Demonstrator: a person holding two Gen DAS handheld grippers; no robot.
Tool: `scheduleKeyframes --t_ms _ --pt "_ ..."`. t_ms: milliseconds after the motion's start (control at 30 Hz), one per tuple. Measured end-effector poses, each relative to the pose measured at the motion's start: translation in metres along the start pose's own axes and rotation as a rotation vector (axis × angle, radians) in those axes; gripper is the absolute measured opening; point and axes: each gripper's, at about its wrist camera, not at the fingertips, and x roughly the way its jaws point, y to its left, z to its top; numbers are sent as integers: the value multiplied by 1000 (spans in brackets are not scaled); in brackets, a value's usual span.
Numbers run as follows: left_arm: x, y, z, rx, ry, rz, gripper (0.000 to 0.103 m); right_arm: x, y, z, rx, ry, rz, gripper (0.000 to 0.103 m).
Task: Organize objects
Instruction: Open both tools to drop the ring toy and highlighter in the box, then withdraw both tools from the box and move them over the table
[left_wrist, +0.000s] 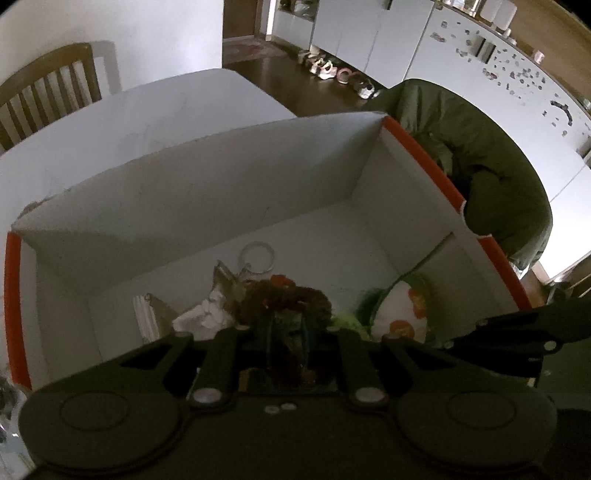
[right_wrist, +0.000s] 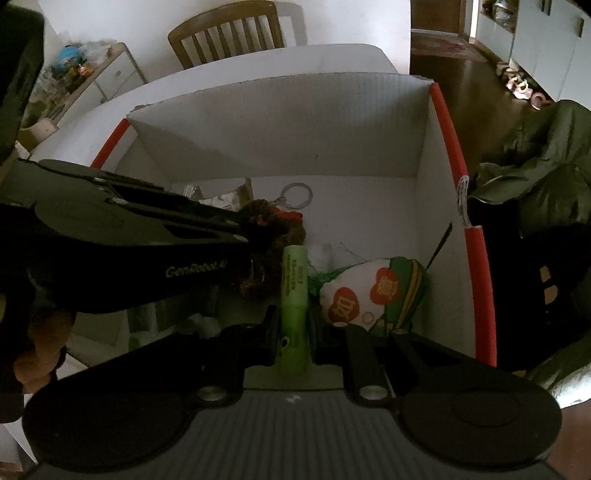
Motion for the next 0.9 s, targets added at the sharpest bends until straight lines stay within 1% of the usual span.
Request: scheduleKeyframes --t_ms 67,233,333,367,433,567,767,867,900 --pt "-1 -2 0 -7 -3 -1 21 -1 -2 0 -2 -4 7 16" --pt "-7 -3 -1 -25 -21 -7 27 -5 -4 1 -2 -13 13 16" --pt "-12 -4 -4 -30 -40 -11 32 -13 -6 0 4 -26 31 17" --pt "-15 -4 -5 -31 -50 -9 33 -16 -7 0 3 -31 36 21" --pt "-25 -4 -6 -30 -73 -12 36 -22 -7 1 4 -45 39 24" --pt "-49 -4 -10 -34 -119 -26 43 -36 -6 0 4 -71 47 24" --pt "-82 -3 -21 -33 -186 -42 44 -57 2 0 -1 -109 44 25" --pt "-98 -1 -29 -32 -215 -37 46 -68 8 -1 -7 -135 51 31" --pt "-103 1 -32 -37 -224 -39 47 -72 10 -1 -7 -146 58 31"
